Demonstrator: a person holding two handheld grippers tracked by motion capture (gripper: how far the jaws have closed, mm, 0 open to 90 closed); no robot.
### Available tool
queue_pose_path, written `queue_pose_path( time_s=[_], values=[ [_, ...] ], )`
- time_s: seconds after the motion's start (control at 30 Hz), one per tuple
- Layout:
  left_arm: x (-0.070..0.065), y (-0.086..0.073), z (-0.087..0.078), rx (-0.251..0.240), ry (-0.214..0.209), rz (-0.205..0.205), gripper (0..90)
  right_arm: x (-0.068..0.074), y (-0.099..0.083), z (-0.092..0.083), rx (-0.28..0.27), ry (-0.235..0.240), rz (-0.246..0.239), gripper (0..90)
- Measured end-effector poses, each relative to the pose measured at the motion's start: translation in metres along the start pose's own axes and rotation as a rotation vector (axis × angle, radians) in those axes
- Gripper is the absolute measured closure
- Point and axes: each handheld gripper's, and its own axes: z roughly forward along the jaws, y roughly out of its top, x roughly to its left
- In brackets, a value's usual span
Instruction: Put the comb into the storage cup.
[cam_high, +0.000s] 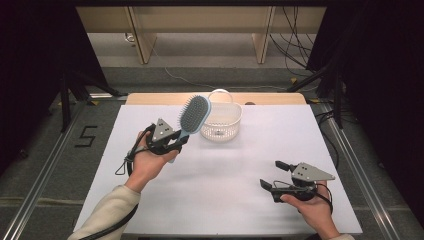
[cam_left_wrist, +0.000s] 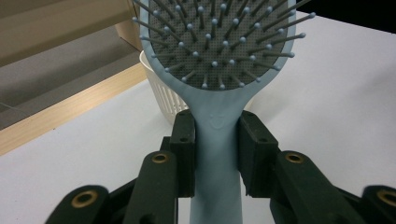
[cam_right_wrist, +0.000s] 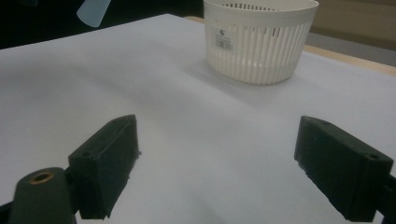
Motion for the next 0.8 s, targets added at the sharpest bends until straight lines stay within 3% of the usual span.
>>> queue_pose_path(
  time_s=[0.8],
  values=[
    [0.0010,0.0084,0.0037,-0.012,-0.006,-0.005,69.7,0.0000,0.0003,-0.0002,-0.004,-0.004,-0.003,14.6]
  ],
)
